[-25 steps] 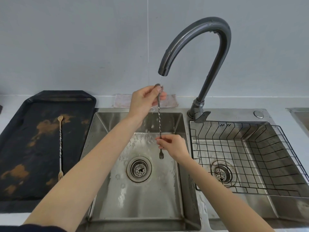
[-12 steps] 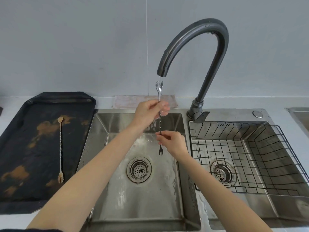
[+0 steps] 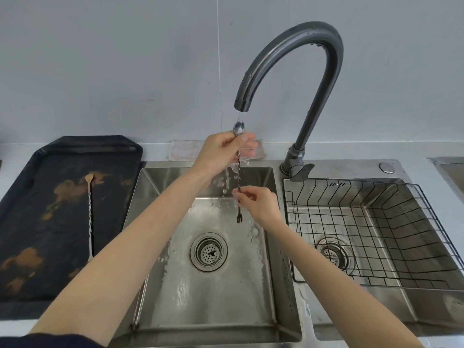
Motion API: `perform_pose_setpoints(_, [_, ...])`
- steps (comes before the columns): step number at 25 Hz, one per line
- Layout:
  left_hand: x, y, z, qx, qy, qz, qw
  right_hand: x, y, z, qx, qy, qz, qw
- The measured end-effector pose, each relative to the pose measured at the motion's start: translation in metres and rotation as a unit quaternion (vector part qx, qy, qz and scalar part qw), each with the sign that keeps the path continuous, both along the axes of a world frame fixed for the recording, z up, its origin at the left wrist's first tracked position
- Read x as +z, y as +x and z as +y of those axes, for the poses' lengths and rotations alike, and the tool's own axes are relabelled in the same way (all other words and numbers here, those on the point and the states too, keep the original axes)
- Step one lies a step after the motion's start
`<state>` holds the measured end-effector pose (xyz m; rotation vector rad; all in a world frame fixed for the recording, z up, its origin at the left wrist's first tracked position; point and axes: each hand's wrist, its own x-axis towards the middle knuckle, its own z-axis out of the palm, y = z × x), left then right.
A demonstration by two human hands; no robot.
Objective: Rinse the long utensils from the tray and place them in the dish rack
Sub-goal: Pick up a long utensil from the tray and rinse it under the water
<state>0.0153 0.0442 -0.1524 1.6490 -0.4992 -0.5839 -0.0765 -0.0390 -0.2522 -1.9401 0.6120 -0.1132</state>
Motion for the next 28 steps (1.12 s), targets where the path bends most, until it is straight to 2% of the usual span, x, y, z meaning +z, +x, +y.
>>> perform_pose_setpoints(7, [0.016,0.036,0.022,0.082,-0.048,-0.001,0.995,0.035,0.028,-0.019,0.018,-0.063,-0.053,0.996])
perform_pose_setpoints(11, [0.011,0.051,0.051,0.133,-0.043,0.013,0.990,0.059,0.035,-0.030,0.029,-0.118,-0.088,0.989])
perform_pose_setpoints(17, [-0.010,0.058,0.087,0.214,-0.117,0.148,0.958,0.083,0.038,-0.044,0.079,-0.173,-0.053,0.980])
perform_pose_setpoints(24, [-0.058,0.056,0.110,0.294,-0.129,0.316,0.893,0.105,0.046,-0.030,0.111,-0.005,-0.097,0.989])
perform_pose_setpoints(28, [-0.082,0.046,0.116,0.305,-0.131,0.412,0.848,0.111,0.051,-0.023,0.063,0.136,-0.130,0.980])
